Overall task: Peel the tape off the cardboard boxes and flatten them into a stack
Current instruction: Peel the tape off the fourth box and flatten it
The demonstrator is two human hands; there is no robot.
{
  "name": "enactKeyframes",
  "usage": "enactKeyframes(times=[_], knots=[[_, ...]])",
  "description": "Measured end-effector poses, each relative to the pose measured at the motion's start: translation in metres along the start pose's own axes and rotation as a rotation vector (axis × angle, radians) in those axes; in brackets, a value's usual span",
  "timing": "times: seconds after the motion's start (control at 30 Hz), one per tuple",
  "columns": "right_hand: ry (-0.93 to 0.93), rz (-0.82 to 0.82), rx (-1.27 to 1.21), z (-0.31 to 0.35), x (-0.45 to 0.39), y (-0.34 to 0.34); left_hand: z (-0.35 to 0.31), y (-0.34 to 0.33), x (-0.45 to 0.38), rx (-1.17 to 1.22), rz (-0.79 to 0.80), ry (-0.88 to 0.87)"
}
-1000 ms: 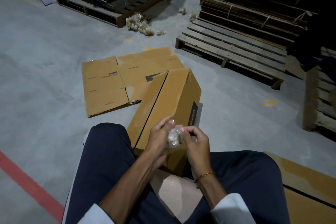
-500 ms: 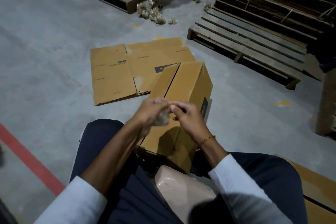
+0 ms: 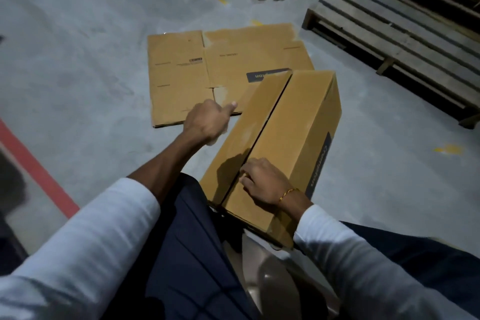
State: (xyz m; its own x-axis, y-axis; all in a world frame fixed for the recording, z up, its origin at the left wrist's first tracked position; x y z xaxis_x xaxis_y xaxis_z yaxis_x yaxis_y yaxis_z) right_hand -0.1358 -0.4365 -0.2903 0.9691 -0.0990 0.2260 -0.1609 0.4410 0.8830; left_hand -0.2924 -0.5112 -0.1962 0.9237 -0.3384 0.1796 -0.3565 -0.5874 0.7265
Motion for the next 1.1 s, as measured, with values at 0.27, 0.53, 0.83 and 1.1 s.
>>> enactKeyframes(times=[0.27,0.53,0.83,1.1], knots=[[0.231,0.117,0.411,-0.017,-0.023,-0.047,0.039,-0.043,-0.024,-0.363,0.321,-0.018],[0.385,-0.285,0.351,0.008,-0.03,0.024,0.027,-0.066,-0.02,-0.293,0.506,-0.17],[0.209,-0.035,0.502,-0.002,0.042,0.133,-0.032,-0.071,0.027,-0.647,0.357,-0.583],[-0.166,0.207,0.491,-0.092,0.116,0.09,-0.035,-0.111,0.077,-0.868,0.495,-0.376]])
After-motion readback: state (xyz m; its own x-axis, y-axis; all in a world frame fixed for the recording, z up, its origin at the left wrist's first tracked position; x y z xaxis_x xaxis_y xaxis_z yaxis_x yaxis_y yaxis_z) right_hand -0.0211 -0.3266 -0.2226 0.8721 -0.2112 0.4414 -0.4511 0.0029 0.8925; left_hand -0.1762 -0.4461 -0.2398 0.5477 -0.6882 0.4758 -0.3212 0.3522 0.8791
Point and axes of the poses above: each hand's wrist, its own x-axis away from the middle knuckle, its own y-axis out of the back of the hand, z = x × y, the point moved 8 cm from there along -x, towards the middle knuckle, and after that the axes turned 9 degrees about -z, right-handed, at the moved point
